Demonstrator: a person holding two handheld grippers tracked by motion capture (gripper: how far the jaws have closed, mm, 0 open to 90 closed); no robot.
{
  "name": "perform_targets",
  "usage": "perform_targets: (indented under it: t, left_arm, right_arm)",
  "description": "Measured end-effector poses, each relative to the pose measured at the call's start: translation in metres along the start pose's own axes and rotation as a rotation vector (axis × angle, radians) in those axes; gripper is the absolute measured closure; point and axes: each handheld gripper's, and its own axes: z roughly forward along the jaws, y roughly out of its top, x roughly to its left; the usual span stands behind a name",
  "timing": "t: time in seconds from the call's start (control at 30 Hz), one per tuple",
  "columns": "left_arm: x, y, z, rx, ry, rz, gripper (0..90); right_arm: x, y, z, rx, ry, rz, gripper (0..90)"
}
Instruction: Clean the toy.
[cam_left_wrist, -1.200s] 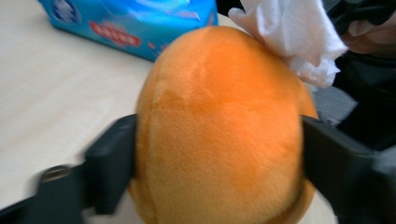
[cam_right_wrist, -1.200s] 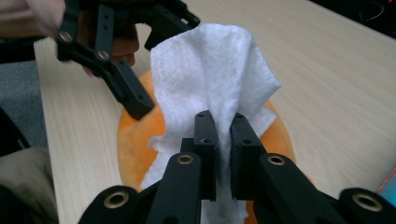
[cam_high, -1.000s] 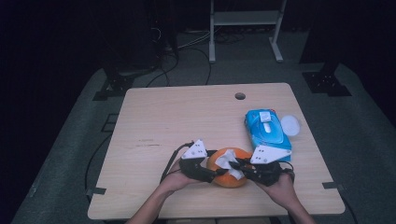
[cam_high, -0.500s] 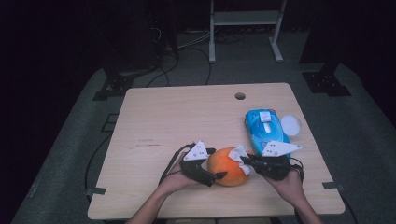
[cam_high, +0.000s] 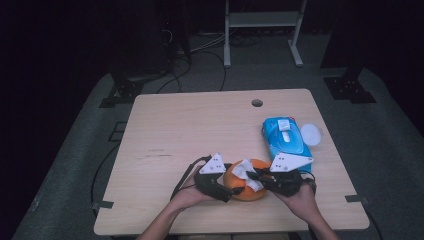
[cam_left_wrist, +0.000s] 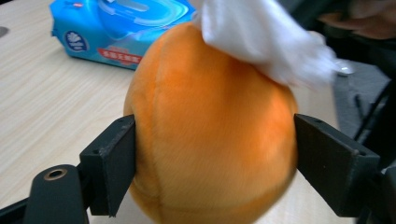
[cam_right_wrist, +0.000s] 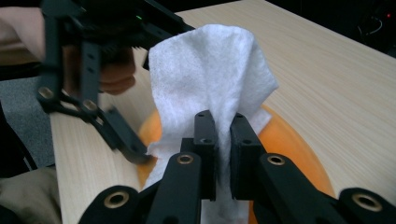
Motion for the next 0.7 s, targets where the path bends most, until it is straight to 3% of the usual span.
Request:
perform_targets:
  t: [0.07,0.17,0.2,0.27,0.3,0.4,0.5,0.53,0.57,0.6,0.7]
  left_arm:
    - [0.0,0.0,-0.001,0.004,-0.016,0.014,19.2]
    - [-0.002,0.001,0.0,-0.002,0.005,0.026,23.3]
    - [-0.003,0.002,0.002,0.004,0.014,0.032,24.1]
    - [-0.005,0.001,0.003,0.022,0.024,0.055,24.6]
    - [-0.006,0.0,0.004,0.032,0.024,0.072,25.1]
    - [-0.006,0.0,0.003,0.043,0.032,0.089,26.2]
    - [-0.003,-0.002,0.003,0.042,0.033,0.089,26.3]
    - [-0.002,-0.003,0.003,0.046,0.034,0.09,26.4]
    - [-0.001,-0.004,0.003,0.04,0.032,0.079,26.4]
    - [0.001,-0.005,0.003,0.035,0.03,0.067,25.9]
    - [0.006,-0.005,0.002,0.018,0.002,0.027,20.8]
  right_arm:
    - [-0.005,-0.004,-0.003,-0.001,-0.006,0.023,82.3]
    - [-0.009,-0.006,-0.007,-0.011,-0.014,0.047,82.4]
    - [0.0,-0.002,-0.006,-0.001,-0.042,0.009,82.4]
    - [0.005,0.0,-0.004,0.0,-0.037,-0.011,82.4]
    - [0.016,0.004,0.002,0.003,-0.002,-0.043,82.4]
    - [0.024,0.009,0.008,0.023,-0.025,-0.087,82.5]
    - [0.017,0.009,0.006,0.015,-0.04,-0.065,82.4]
    - [0.003,0.007,-0.002,0.014,-0.097,-0.029,82.4]
    - [0.003,0.007,-0.002,0.014,-0.097,-0.029,82.4]
    - [-0.012,0.0,-0.008,0.033,-0.124,0.015,82.3]
    - [-0.02,-0.007,-0.01,0.041,-0.123,0.046,82.3]
